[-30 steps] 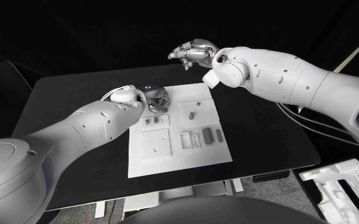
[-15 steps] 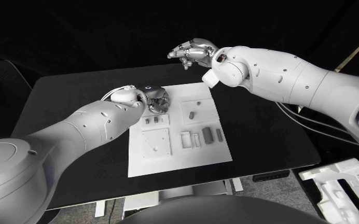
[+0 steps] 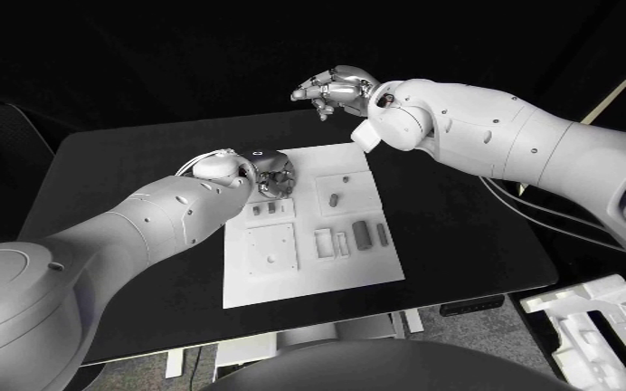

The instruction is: Assemble the parts on the task board

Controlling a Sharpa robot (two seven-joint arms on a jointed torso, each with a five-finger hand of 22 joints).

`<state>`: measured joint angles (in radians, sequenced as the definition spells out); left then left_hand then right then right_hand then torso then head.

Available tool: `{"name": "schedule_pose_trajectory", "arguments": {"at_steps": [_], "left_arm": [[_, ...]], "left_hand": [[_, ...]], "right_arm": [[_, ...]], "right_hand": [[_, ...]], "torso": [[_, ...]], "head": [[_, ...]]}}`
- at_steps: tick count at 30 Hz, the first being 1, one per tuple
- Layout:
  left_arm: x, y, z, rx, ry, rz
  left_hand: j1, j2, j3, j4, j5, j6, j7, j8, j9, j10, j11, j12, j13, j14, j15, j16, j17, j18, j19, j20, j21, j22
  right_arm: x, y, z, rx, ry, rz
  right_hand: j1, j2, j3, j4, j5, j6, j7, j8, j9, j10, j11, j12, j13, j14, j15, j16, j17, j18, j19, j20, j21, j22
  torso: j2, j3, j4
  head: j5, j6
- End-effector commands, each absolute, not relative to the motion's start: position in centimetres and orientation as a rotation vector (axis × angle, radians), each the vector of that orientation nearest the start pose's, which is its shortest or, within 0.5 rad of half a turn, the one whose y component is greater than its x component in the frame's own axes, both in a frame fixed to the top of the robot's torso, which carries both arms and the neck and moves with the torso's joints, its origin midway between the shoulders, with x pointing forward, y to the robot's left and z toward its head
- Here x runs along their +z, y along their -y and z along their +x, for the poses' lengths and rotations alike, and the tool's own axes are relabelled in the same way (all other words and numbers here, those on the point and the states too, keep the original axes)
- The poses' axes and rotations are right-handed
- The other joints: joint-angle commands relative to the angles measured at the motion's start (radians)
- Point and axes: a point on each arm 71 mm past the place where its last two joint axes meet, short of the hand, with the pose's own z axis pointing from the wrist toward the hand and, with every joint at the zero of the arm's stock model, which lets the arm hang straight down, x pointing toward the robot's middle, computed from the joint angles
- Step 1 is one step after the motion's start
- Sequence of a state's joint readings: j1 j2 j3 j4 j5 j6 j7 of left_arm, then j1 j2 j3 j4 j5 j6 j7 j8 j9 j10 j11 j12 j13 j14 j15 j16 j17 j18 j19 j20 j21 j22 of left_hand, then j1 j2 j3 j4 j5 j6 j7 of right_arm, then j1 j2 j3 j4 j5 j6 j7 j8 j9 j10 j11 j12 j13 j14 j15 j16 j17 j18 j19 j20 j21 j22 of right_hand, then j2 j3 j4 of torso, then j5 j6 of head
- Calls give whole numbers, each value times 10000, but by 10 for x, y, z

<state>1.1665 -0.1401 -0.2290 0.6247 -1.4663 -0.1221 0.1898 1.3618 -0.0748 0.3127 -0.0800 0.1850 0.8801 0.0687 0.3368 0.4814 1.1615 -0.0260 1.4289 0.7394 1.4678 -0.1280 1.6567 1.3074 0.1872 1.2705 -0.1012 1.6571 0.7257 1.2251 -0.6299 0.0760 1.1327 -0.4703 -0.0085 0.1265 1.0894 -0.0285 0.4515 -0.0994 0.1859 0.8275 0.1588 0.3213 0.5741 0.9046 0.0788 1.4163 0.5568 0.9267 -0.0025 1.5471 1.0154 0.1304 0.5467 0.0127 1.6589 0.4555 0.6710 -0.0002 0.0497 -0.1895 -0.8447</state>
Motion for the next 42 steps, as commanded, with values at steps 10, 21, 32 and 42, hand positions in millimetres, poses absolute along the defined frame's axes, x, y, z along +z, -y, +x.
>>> {"name": "schedule_pose_trajectory", "arguments": {"at_steps": [10, 21, 32, 42], "left_arm": [[-287, -66, 560, -6126, -18813, 5077], [-287, -65, 560, -6137, -18835, 4999], [-290, -66, 560, -6085, -19003, 4963], [-291, -66, 560, -6024, -19026, 4911]], "left_hand": [[-165, 345, 213, 183, 11, 173, 126, 99, 37, -353, 229, 141, 86, 2316, 36, 1542, 2960, 746, -65, 21, 1407, 58], [-316, 668, 412, 375, 12, 226, 215, 107, 45, -421, 244, 215, 154, 2332, 39, 1547, 3016, 746, -84, 24, 1407, 109], [-345, 622, 405, 379, 0, 204, 217, 93, 40, -432, 247, 224, 163, 2313, 40, 1541, 2993, 746, -88, 24, 1411, 118], [-415, 371, 367, 333, -9, 74, 194, 22, 13, -482, 257, 255, 199, 2287, 40, 1532, 2976, 746, -105, 19, 1421, 159]], "right_arm": [[-164, 197, 562, 13529, -17447, 6863], [-164, 197, 562, 13537, -17454, 6858], [-164, 196, 562, 13551, -17463, 6850], [-164, 196, 562, 13556, -17461, 6847]], "right_hand": [[-79, 6, 46, 28, -31, -39, 54, 29, 0, -47, -9, 43, 17, 19, -70, 32, 12, 35, -41, -14, 1086, 7], [-82, 5, 47, 28, -31, -39, 54, 30, 0, -46, -9, 45, 17, 20, -70, 34, 12, 36, -40, -15, 1087, 7], [-83, 4, 48, 28, -31, -38, 54, 31, 0, -46, -10, 46, 18, 21, -70, 34, 13, 37, -40, -15, 1088, 8], [-84, 3, 50, 27, -30, -38, 54, 32, 0, -45, -10, 47, 18, 22, -71, 35, 13, 37, -39, -16, 1089, 8]], "torso": [[1, 1, -1], [14, -4, -7], [15, -1, -9], [8, -6, 2]], "head": [[-12, -10], [-32, -42], [-60, -84], [-77, -121]]}}
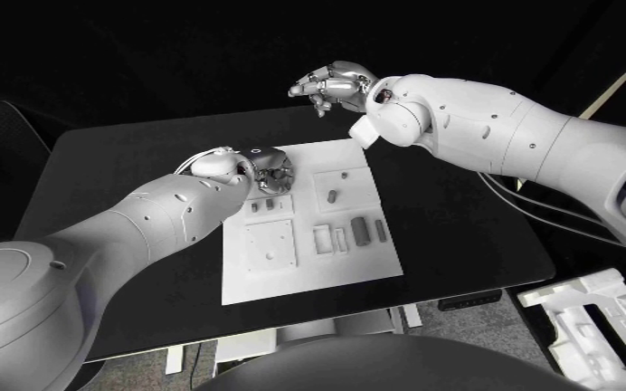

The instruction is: Assemble the parts on the task board

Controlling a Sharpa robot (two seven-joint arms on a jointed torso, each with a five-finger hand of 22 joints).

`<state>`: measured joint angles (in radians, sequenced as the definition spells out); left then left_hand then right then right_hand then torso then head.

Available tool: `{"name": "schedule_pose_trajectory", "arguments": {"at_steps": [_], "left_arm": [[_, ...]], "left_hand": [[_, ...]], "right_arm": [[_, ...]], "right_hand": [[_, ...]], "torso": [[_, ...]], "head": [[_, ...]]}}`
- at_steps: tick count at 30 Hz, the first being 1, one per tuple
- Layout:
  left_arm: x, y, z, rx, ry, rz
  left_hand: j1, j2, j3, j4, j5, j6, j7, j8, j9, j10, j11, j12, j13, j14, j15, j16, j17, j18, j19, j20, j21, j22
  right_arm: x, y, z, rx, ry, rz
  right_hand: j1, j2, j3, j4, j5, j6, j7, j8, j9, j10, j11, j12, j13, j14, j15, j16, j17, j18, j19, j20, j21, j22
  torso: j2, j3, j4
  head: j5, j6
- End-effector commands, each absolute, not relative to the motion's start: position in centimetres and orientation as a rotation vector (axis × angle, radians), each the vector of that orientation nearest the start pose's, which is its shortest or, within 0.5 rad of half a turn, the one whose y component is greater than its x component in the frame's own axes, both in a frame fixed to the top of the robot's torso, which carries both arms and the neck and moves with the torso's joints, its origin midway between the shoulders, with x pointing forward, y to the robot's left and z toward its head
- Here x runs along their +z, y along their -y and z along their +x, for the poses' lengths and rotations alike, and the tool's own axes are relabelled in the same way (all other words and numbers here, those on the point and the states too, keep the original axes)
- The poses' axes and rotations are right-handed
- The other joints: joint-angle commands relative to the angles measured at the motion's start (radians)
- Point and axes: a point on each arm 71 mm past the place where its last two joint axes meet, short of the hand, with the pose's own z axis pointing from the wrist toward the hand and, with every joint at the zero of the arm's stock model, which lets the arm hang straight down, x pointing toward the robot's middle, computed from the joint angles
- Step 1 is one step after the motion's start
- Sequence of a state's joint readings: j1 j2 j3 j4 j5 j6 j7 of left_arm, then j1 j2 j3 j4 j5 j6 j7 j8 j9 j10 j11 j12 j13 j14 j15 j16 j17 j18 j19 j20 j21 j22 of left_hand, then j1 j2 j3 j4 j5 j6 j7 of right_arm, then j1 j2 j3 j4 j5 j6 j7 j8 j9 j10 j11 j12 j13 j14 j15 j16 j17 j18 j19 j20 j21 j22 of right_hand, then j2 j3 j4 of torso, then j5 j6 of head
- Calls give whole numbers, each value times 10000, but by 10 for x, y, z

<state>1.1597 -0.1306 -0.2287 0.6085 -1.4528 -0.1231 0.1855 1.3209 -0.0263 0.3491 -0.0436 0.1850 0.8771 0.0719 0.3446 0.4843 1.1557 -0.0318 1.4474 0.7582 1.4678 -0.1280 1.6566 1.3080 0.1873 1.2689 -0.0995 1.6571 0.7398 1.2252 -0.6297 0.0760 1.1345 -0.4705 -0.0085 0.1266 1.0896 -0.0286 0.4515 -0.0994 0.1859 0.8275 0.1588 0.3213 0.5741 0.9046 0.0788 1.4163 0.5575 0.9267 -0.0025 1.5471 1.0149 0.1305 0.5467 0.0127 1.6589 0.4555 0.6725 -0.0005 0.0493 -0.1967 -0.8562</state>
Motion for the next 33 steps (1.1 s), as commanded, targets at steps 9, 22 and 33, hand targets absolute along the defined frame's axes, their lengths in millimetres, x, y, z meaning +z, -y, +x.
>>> {"name": "schedule_pose_trajectory", "arguments": {"at_steps": [9, 22, 33], "left_arm": [[-292, -67, 560, -5996, -19088, 4852], [-293, -68, 560, -5919, -19105, 4799], [-290, -68, 561, -6059, -18731, 4582]], "left_hand": [[-39, -217, -16, -47, -11, 41, 150, -87, -28, -442, 320, 81, 24, 2280, 40, 1529, 2967, 745, -95, 1, 1421, 34], [-59, -155, 21, -19, 2, 92, 167, -58, -14, -450, 320, 93, 34, 2278, 40, 1526, 2969, 745, -96, 1, 1418, 44], [-114, -89, 144, 9, 2, 616, 421, 199, 106, -446, 288, 179, 99, 2288, 34, 1527, 2995, 745, -87, -10, 1425, 107]], "right_arm": [[-164, 196, 562, 13563, -17465, 6843], [-164, 195, 562, 13591, -17478, 6824], [-164, 195, 562, 13589, -17469, 6825]], "right_hand": [[-87, 4, 51, 26, -30, -38, 53, 33, 0, -45, -10, 48, 12, 23, -71, 36, 17, 38, -39, -16, 1089, 8], [-88, 4, 54, 25, -30, -37, 53, 34, 0, -45, -11, 49, 12, 23, -72, 37, 18, 38, -39, -17, 1090, 8], [-89, 4, 55, 25, -30, -36, 53, 36, 0, -44, -11, 50, 12, 24, -72, 38, 18, 39, -38, -17, 1091, 9]], "torso": [[-10, -11, 5], [-9, -7, 7], [-13, -12, 8]], "head": [[-2, -18], [-4, -24], [-4, -33]]}}
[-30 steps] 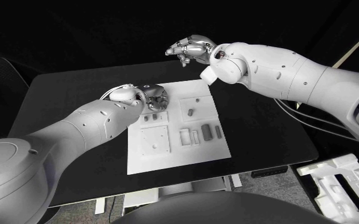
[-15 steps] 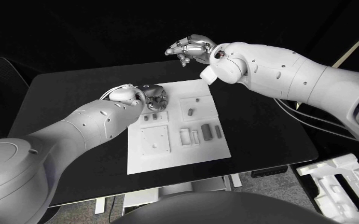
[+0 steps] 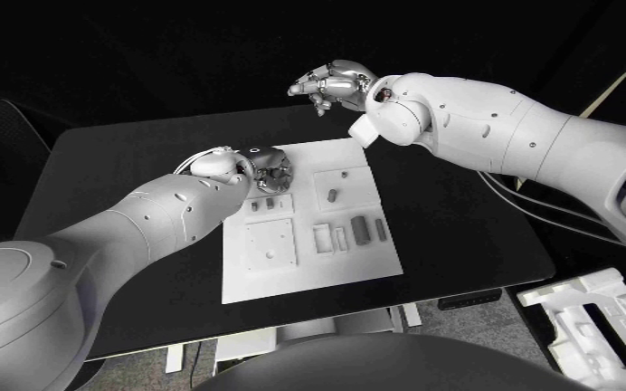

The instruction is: Assemble the parts on the task board

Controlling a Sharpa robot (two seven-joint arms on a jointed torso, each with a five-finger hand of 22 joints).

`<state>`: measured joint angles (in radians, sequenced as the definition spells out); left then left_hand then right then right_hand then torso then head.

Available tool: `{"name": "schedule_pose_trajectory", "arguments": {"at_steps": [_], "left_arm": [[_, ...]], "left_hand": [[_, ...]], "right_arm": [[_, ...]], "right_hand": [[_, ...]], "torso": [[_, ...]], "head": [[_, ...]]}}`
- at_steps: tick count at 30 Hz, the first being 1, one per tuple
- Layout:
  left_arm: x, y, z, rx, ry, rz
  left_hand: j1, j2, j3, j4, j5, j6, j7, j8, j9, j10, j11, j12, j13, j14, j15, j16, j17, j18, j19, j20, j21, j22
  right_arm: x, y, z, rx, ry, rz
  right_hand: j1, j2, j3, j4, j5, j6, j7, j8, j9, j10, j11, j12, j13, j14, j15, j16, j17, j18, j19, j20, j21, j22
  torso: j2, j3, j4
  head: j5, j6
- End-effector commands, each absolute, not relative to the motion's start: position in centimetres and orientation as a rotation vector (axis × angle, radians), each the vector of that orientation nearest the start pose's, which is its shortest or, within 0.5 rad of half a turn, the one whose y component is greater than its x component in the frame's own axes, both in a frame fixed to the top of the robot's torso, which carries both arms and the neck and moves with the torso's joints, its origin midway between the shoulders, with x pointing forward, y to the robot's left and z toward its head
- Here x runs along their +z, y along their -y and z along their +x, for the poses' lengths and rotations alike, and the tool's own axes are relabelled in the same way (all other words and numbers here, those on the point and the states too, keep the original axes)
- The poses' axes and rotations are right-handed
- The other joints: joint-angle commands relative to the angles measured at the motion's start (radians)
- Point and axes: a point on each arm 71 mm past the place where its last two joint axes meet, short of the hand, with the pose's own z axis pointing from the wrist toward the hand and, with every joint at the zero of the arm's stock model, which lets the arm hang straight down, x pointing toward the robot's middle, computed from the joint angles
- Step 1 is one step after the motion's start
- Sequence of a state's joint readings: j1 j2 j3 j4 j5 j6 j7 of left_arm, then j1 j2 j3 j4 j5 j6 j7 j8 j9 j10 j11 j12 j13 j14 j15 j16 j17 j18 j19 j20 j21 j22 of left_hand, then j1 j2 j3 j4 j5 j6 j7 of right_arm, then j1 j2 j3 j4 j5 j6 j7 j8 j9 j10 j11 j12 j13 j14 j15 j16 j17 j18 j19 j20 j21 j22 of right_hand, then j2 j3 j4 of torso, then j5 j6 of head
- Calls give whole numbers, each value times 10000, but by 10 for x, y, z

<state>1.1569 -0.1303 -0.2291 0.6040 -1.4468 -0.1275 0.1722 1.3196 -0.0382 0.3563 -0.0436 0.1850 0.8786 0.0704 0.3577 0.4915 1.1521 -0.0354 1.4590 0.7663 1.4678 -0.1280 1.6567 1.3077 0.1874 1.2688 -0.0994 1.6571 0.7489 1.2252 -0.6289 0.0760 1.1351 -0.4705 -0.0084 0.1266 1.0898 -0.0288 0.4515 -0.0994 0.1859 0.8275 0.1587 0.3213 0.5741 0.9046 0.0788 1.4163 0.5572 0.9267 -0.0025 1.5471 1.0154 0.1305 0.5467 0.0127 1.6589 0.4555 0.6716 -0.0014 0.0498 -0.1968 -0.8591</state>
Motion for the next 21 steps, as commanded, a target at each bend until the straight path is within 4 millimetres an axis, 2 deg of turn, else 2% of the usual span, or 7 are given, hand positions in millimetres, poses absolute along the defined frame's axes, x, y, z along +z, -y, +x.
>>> {"name": "schedule_pose_trajectory", "arguments": {"at_steps": [1, 10, 21], "left_arm": [[-290, -68, 561, -6072, -18730, 4568], [-289, -67, 560, -6226, -18543, 4513], [-288, -65, 557, -6404, -18599, 4468]], "left_hand": [[-111, 23, 78, 11, 2, 659, 464, 95, 46, -408, 319, 72, 24, 2291, 33, 1527, 3003, 744, -83, -13, 1426, 23], [-91, 46, 171, -22, 10, 1038, 624, 253, 121, -371, 277, 121, 55, 2369, 26, 1555, 3112, 744, -60, -23, 1433, 68], [-81, 75, 212, -29, 14, 1171, 670, 305, 144, -354, 260, 133, 63, 2378, 24, 1556, 3123, 744, -51, -26, 1434, 82]], "right_arm": [[-164, 195, 562, 13591, -17471, 6824], [-164, 197, 562, 13571, -17462, 6835], [-164, 201, 562, 13496, -17428, 6877]], "right_hand": [[-92, 6, 56, 25, -30, -36, 53, 36, 0, -45, -11, 50, 15, 24, -72, 38, 13, 39, -38, -17, 1091, 9], [-94, 6, 57, 25, -30, -36, 53, 37, 1, -44, -12, 51, 15, 25, -72, 39, 13, 40, -38, -17, 1092, 9], [-97, 5, 58, 25, -30, -35, 53, 38, 1, -44, -12, 52, 15, 25, -72, 40, 13, 40, -37, -18, 1092, 9]], "torso": [[-2, -5, 2], [-7, -18, 16], [-16, -16, 36]], "head": [[0, 4], [16, 25], [51, 66]]}}
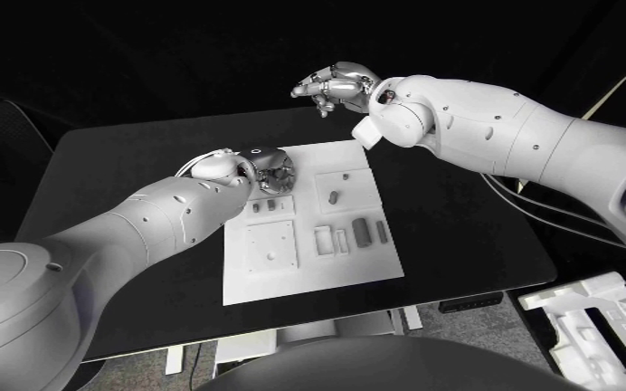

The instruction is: Assemble the parts on the task board

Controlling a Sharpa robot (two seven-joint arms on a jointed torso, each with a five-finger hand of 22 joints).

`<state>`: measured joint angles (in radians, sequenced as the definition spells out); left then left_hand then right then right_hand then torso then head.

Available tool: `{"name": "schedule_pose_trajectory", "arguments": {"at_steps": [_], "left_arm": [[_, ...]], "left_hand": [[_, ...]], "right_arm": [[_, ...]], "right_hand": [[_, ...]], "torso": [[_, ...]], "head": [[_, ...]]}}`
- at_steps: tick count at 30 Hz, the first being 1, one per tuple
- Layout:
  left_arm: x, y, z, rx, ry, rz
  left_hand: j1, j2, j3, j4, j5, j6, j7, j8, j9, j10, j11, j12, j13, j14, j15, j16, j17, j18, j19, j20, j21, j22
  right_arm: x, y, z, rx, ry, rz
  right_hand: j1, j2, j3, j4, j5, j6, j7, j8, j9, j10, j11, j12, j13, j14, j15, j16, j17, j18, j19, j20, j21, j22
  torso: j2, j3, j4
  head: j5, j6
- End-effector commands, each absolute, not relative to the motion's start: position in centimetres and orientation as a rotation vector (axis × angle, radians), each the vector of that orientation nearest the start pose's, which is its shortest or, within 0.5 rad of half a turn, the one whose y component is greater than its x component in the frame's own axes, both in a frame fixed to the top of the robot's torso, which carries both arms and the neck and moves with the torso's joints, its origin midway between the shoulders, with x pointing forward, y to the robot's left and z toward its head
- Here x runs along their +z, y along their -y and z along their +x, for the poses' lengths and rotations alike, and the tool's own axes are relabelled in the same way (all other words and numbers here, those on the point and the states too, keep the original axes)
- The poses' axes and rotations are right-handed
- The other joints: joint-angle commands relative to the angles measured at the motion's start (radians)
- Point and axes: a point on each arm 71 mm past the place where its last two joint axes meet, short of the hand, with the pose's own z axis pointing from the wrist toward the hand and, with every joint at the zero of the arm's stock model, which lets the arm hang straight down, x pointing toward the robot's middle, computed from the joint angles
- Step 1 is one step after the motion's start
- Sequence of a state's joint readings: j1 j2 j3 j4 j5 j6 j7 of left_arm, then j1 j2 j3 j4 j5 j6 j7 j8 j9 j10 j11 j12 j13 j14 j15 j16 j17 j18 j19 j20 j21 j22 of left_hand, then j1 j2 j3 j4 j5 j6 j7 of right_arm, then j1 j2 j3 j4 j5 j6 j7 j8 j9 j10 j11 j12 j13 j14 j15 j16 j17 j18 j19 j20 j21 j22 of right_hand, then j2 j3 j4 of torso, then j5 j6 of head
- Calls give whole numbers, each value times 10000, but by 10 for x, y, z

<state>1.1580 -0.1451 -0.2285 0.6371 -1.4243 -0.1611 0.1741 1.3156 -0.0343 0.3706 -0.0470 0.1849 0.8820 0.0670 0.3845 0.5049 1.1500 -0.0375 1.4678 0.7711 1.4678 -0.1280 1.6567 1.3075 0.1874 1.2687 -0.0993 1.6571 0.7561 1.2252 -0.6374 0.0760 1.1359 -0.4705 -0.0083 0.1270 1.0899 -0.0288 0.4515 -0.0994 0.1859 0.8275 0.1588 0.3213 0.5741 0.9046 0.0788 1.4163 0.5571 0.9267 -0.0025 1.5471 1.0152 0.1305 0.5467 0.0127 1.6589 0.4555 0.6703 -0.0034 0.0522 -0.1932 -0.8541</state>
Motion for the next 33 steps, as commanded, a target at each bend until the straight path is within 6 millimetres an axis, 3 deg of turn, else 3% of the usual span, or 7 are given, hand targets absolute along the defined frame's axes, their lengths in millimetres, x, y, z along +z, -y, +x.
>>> {"name": "schedule_pose_trajectory", "arguments": {"at_steps": [1, 11, 14, 21, 25, 33], "left_arm": [[-288, -66, 557, -6403, -18618, 4467], [-277, -77, 556, -6360, -18625, 4376], [-270, -79, 557, -6511, -18514, 4169], [-265, -86, 560, -6504, -18539, 3936], [-266, -91, 560, -6433, -18729, 3907], [-269, -103, 563, -6186, -18947, 3703]], "left_hand": [[-41, 37, 70, 4, 15, 1144, 706, 40, 12, -332, 280, 45, 16, 2376, 24, 1556, 3122, 744, -50, -27, 1434, 11], [-40, 35, 76, 1, 13, 1166, 716, 47, 15, -329, 276, 47, 17, 2357, 23, 1547, 3093, 744, -48, -28, 1435, 14], [-42, 32, 76, 0, 12, 1175, 721, 49, 16, -328, 275, 48, 18, 2334, 23, 1538, 3059, 744, -47, -28, 1435, 15], [-50, 22, 75, 0, 10, 1193, 733, 54, 19, -325, 272, 50, 19, 2332, 23, 1537, 3055, 744, -44, -28, 1435, 18], [-53, 18, 75, 0, 9, 1198, 737, 55, 19, -324, 271, 51, 20, 2333, 23, 1537, 3056, 744, -44, -28, 1435, 20], [-60, 13, 74, 2, 8, 1206, 743, 57, 20, -323, 270, 52, 21, 2307, 23, 1526, 3017, 744, -42, -28, 1436, 22]], "right_arm": [[-164, 202, 562, 13486, -17425, 6882], [-163, 209, 561, 13380, -17390, 6939], [-163, 211, 561, 13364, -17389, 6947], [-163, 213, 561, 13342, -17383, 6959], [-164, 213, 561, 13345, -17387, 6957], [-164, 214, 561, 13325, -17387, 6970]], "right_hand": [[-97, 5, 58, 25, -30, -35, 53, 38, 1, -44, -12, 52, 16, 25, -72, 40, 15, 39, -37, -18, 1092, 9], [-99, 4, 58, 25, -30, -34, 53, 39, 2, -44, -12, 53, 16, 26, -73, 40, 15, 40, -37, -18, 1093, 9], [-99, 4, 59, 25, -30, -34, 53, 40, 2, -44, -12, 53, 16, 26, -73, 41, 16, 40, -37, -18, 1093, 9], [-100, 4, 59, 25, -30, -34, 53, 40, 2, -44, -12, 53, 16, 26, -73, 41, 16, 40, -37, -18, 1093, 9], [-101, 4, 60, 25, -30, -33, 53, 41, 2, -44, -13, 54, 16, 27, -73, 41, 16, 40, -37, -18, 1094, 9], [-102, 4, 61, 25, -30, -33, 53, 41, 2, -44, -13, 54, 17, 27, -73, 42, 16, 41, -37, -18, 1094, 9]], "torso": [[-6, 1, 21], [-9, -19, 56], [-45, -53, 137], [-84, -131, 241], [-63, -113, 201], [-58, -116, 199]], "head": [[19, 11], [95, 31], [68, 17], [46, -20], [87, -9], [121, -20]]}}
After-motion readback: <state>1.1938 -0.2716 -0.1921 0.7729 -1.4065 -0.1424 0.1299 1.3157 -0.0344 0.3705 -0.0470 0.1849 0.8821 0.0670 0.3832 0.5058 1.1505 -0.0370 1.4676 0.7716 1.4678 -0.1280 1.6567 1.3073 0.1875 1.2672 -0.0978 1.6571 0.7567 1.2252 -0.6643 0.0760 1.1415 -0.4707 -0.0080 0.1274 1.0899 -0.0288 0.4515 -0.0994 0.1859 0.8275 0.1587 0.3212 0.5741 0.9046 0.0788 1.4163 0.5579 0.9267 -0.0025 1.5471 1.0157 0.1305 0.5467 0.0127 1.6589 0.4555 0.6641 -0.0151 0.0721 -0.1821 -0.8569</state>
